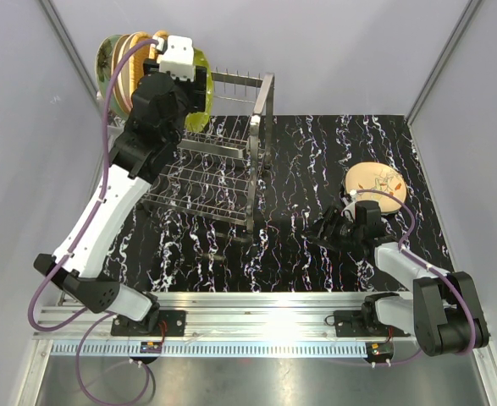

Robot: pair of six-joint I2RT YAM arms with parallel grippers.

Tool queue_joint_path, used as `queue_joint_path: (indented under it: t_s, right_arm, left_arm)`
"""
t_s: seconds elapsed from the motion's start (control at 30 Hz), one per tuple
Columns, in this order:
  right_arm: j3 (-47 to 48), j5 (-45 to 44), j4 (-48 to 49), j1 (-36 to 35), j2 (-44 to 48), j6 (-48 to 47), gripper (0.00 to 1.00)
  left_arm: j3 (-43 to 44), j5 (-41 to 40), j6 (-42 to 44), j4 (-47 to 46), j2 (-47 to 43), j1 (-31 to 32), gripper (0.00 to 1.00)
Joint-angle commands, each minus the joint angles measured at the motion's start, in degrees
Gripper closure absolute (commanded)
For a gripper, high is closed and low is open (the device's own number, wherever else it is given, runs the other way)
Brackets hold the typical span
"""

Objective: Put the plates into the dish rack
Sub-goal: Insert the plate into the dish rack

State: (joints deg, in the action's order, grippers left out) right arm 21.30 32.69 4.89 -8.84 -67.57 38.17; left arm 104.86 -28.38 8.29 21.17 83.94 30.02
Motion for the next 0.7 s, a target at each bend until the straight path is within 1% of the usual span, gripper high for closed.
queue_joint_path:
  t_s: [0.0, 0.07, 0.33, 0.47, 0.57, 0.67]
  right_arm:
    - [1.0, 1.2, 1.3, -0.1, 0.3, -0.8, 0.32]
    - [1.1, 1.2, 1.1, -0.1, 0.3, -0.9, 0.32]
    - [1.6, 1.2, 0.5, -0.1, 0.4, -1.2, 0.32]
    - [2.1, 0.5, -1.4, -0.1, 1.8, -1.7, 0.32]
    - [2.4, -0.5, -2.9, 0.0, 3.1, -2.1, 0.32]
    - [3.1, -1.7, -4.5, -0.1, 4.1, -2.1, 0.32]
  left_arm:
    - [0.0, 1.9, -2.1, -3.8, -3.4, -0.2, 0.28]
    - [0.4, 2.5, -2.8, -3.5, -3.9, -0.1, 0.24]
    - [3.0, 8.8, -6.2, -2.9, -8.2, 0.4, 0.2]
    - [2.6, 13.0, -8.1, -2.3, -11.9, 0.5, 0.16]
    - [2.0, 14.7, -8.1, -1.3, -14.7, 0.6, 0.12]
    - [0.1, 16.9, -10.4, 0.2, -18.0, 0.6, 0.07]
